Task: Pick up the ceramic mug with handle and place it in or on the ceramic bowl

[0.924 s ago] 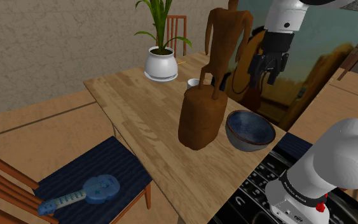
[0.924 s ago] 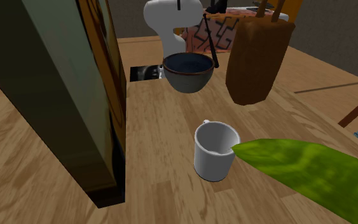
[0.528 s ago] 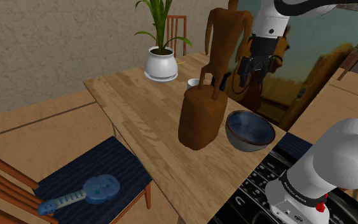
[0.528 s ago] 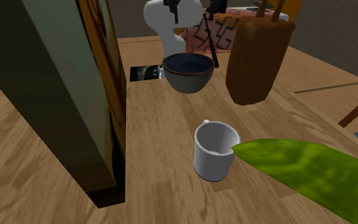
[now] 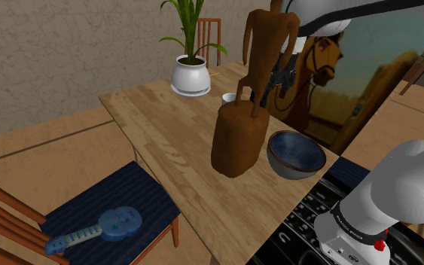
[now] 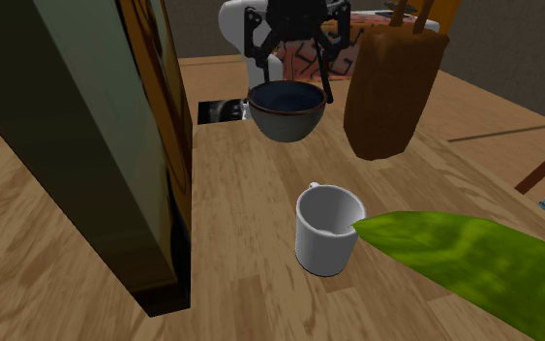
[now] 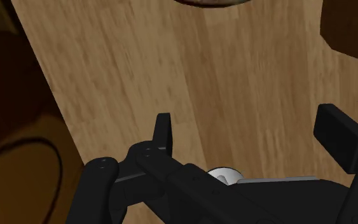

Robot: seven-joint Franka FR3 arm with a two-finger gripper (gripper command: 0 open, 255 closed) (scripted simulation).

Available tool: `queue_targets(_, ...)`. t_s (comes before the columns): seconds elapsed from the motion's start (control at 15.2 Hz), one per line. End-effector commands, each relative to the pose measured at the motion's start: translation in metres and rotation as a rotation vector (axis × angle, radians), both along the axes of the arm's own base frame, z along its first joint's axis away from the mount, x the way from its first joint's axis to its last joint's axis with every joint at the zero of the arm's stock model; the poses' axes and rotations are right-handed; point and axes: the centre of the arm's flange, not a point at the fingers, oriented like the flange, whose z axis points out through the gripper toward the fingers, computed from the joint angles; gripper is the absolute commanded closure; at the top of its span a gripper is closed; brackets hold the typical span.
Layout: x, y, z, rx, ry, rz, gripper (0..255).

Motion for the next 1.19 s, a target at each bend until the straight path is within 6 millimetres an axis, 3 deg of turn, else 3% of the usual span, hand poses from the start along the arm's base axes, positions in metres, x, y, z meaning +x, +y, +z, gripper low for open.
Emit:
queue_targets(0.0, 0.023, -0.006, -0.012, -0.002, -0.014, 0.007, 0)
queue_targets(0.92, 0.176, -0.04, -0.084, -0.011, -0.098, 0.054, 0)
queue_targets(1.12, 0.183, -0.041, -0.097, -0.012, -0.102, 0.056, 0)
